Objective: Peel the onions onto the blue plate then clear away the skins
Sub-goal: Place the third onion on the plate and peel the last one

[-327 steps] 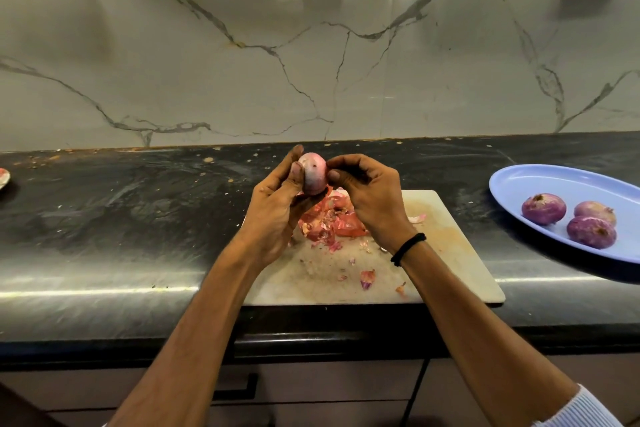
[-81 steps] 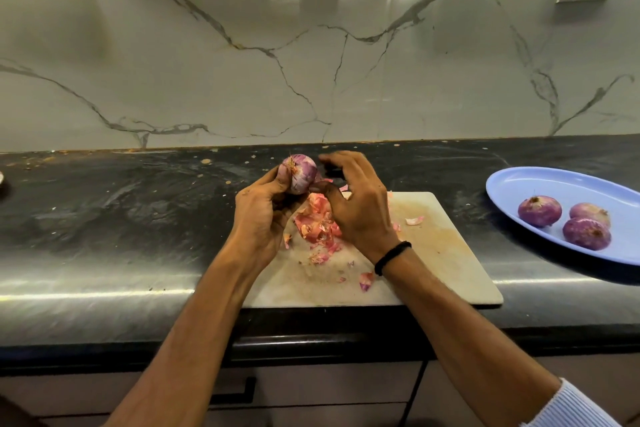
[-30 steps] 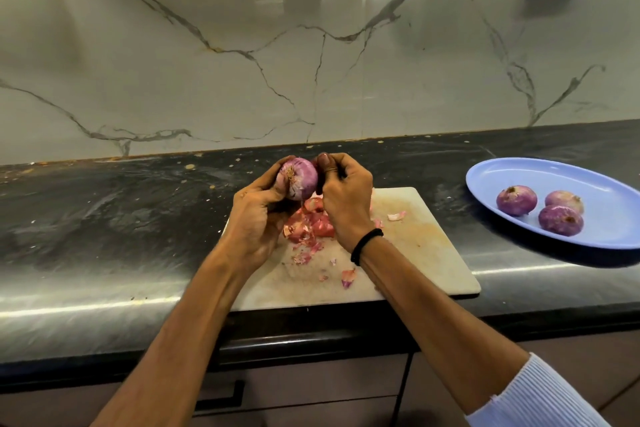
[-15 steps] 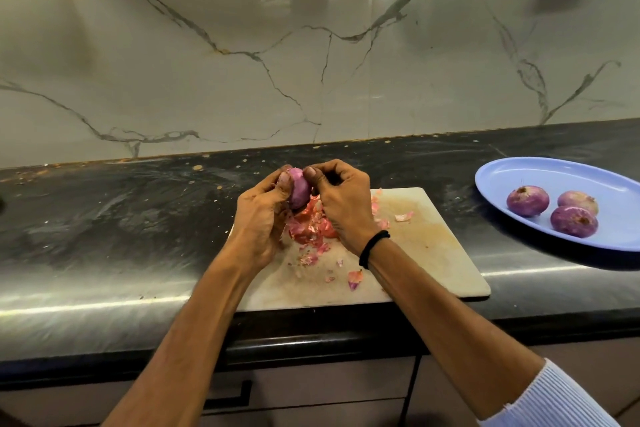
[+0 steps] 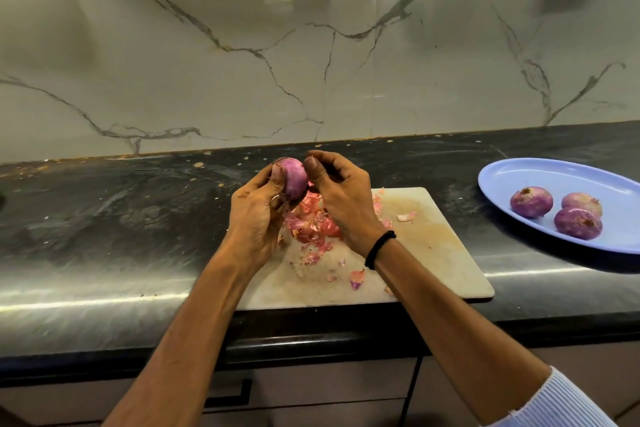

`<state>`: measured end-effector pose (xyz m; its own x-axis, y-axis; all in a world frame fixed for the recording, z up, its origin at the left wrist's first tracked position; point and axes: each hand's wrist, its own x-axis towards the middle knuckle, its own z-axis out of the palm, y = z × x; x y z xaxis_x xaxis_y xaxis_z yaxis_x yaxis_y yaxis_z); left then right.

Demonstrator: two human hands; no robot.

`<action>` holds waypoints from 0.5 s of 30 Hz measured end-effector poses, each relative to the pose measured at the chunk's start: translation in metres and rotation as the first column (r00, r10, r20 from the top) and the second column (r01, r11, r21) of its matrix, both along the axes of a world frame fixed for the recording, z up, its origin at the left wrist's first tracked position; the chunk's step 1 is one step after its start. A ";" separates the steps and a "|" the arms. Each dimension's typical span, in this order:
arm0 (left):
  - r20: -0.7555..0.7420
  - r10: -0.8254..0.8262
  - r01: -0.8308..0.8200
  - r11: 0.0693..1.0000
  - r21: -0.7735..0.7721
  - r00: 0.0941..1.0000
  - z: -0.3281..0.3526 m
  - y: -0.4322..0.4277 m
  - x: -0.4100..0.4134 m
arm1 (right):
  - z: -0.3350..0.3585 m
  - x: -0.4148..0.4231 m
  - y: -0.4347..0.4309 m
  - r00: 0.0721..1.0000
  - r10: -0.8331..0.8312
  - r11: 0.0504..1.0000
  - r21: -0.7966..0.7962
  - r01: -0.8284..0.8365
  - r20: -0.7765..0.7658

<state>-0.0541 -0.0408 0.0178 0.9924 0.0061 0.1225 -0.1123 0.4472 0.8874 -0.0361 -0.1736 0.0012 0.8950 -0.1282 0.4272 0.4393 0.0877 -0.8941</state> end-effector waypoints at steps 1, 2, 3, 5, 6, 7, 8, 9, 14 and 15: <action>0.008 0.003 -0.003 1.000 -0.012 1.000 0.000 0.000 0.000 | 0.000 -0.001 0.001 1.000 0.029 1.000 0.002 -0.029 -0.010; 0.014 0.006 -0.005 1.000 -0.017 1.000 0.000 0.000 0.000 | 0.000 -0.001 0.002 0.999 0.040 0.999 0.000 -0.040 -0.018; 0.016 0.005 -0.004 1.000 -0.019 1.000 -0.001 -0.001 -0.001 | 0.000 0.000 0.003 0.999 0.034 0.999 -0.004 -0.034 -0.021; 0.014 -0.010 0.010 1.000 -0.001 1.000 -0.002 -0.003 -0.001 | -0.002 0.002 0.005 1.000 -0.024 1.000 -0.015 0.024 -0.014; 0.012 -0.015 0.015 1.000 0.016 1.000 -0.003 -0.005 -0.001 | -0.003 0.003 0.006 0.998 -0.064 0.997 -0.030 0.064 0.000; 0.009 -0.015 0.015 0.999 0.034 1.000 -0.004 -0.005 -0.001 | -0.005 0.005 0.007 0.994 -0.104 0.993 -0.051 0.105 0.018; 0.007 -0.017 0.017 0.999 0.050 1.000 -0.004 -0.007 0.000 | -0.007 0.006 0.008 0.989 -0.147 0.985 -0.081 0.150 0.034; 0.005 -0.018 0.018 0.998 0.063 1.000 -0.004 -0.009 0.000 | -0.008 0.008 0.008 0.980 -0.194 0.974 -0.110 0.199 0.048; -0.003 -0.063 0.063 0.994 0.089 0.998 -0.007 -0.015 -0.006 | -0.008 0.009 0.005 0.940 -0.337 0.931 -0.127 0.342 0.054; -0.014 -0.063 0.064 0.995 0.075 0.998 -0.007 -0.015 -0.006 | -0.007 0.007 0.006 0.937 -0.342 0.924 -0.158 0.348 0.067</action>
<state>-0.0597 -0.0558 0.0109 0.9918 -0.0661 0.1091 -0.0755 0.3848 0.9199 -0.0288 -0.1675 -0.0054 0.7910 -0.3514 0.5008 0.4489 -0.2227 -0.8654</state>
